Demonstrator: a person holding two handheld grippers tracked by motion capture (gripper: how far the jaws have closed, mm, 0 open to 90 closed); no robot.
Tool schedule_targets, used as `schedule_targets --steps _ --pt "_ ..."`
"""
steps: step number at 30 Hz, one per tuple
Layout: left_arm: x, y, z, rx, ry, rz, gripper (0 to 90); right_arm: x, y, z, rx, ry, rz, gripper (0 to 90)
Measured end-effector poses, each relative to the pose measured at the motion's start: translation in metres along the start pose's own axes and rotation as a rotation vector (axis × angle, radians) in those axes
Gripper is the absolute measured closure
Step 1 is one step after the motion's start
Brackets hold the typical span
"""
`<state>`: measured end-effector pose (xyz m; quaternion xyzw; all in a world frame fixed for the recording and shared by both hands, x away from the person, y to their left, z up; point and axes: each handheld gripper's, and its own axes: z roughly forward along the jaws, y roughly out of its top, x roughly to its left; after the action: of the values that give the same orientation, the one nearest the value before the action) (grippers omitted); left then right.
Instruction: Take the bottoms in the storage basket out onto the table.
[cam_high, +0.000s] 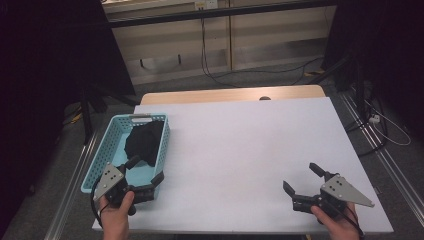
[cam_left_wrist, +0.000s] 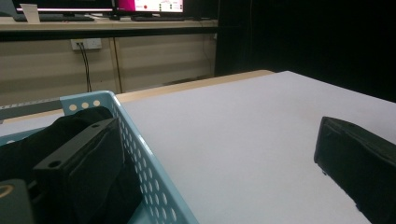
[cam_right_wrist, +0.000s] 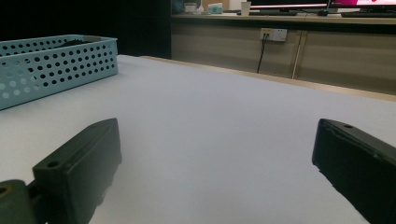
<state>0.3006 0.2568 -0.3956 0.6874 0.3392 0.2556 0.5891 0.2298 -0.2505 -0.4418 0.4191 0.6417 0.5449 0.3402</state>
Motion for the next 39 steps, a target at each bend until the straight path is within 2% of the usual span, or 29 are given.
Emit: schedule_targets --steps 8,14,28,32,34,39 --pt "0.0 0.001 -0.001 -0.002 -0.005 0.004 1.5 0.001 0.001 0.0 0.003 0.011 -0.013 0.8" --pt "0.001 0.004 -0.001 -0.006 -0.011 0.002 1.5 0.001 0.001 0.0 0.0 0.008 -0.003 0.7" --pt "0.001 0.022 0.003 -0.021 -0.04 0.013 1.6 0.003 0.001 -0.001 0.003 0.013 -0.01 0.8" --pt "0.005 0.03 0.003 -0.046 -0.044 -0.005 1.6 0.004 0.001 0.0 0.007 0.016 -0.007 0.8" --pt "0.006 0.032 0.002 -0.043 -0.042 0.001 1.6 0.004 0.001 0.0 0.009 0.019 -0.007 0.8" --pt "0.018 0.045 0.002 -0.041 -0.028 0.009 1.5 0.005 0.001 -0.001 0.01 0.018 -0.013 0.8"
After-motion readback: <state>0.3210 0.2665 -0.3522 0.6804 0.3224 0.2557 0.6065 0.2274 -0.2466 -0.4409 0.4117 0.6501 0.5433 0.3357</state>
